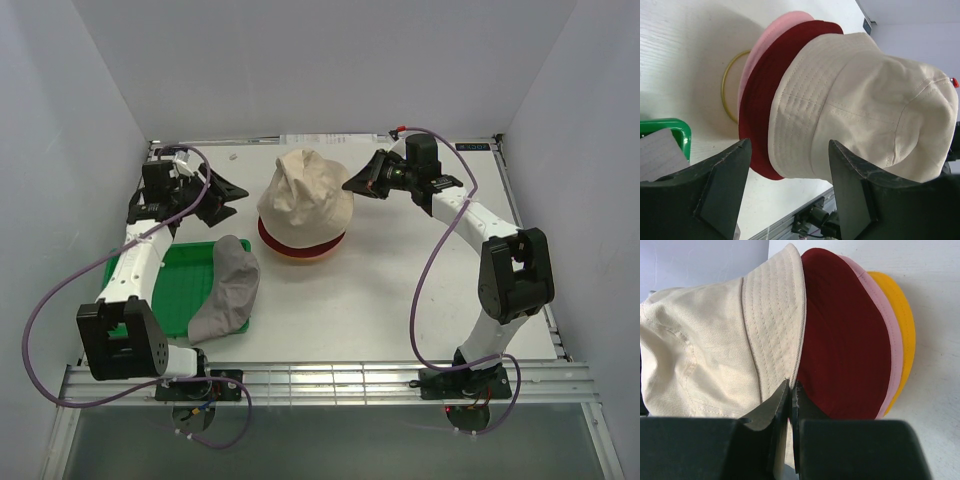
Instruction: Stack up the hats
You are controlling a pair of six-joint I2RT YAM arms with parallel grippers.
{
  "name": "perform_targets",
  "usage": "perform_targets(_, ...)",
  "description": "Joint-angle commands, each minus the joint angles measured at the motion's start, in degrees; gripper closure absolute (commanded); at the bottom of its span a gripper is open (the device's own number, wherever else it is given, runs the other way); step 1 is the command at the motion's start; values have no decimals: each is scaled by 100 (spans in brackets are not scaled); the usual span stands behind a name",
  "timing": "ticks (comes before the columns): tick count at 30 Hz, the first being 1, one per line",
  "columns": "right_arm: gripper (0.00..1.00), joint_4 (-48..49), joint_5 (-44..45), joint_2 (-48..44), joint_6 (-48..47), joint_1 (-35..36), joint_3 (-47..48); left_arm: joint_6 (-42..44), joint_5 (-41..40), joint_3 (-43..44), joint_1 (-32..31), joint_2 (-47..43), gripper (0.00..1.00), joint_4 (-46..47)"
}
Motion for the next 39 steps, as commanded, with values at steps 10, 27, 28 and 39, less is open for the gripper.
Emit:
perform_targets(10,92,301,-149,-14,-10,-26,-80,-1401,1098,-1495,95,93,25,3251)
perform_targets(27,92,441,-176,3,86,-35,-150,-1956,869,-1777,-264,857,27,4333)
perform_targets(28,92,441,-176,3,86,-26,-150,-1973,852,-1786,-291,875,27,4377)
perform_targets(39,92,494,-184,-23,95,-35,-256,-2237,790,-1927,-300,832,31,4755)
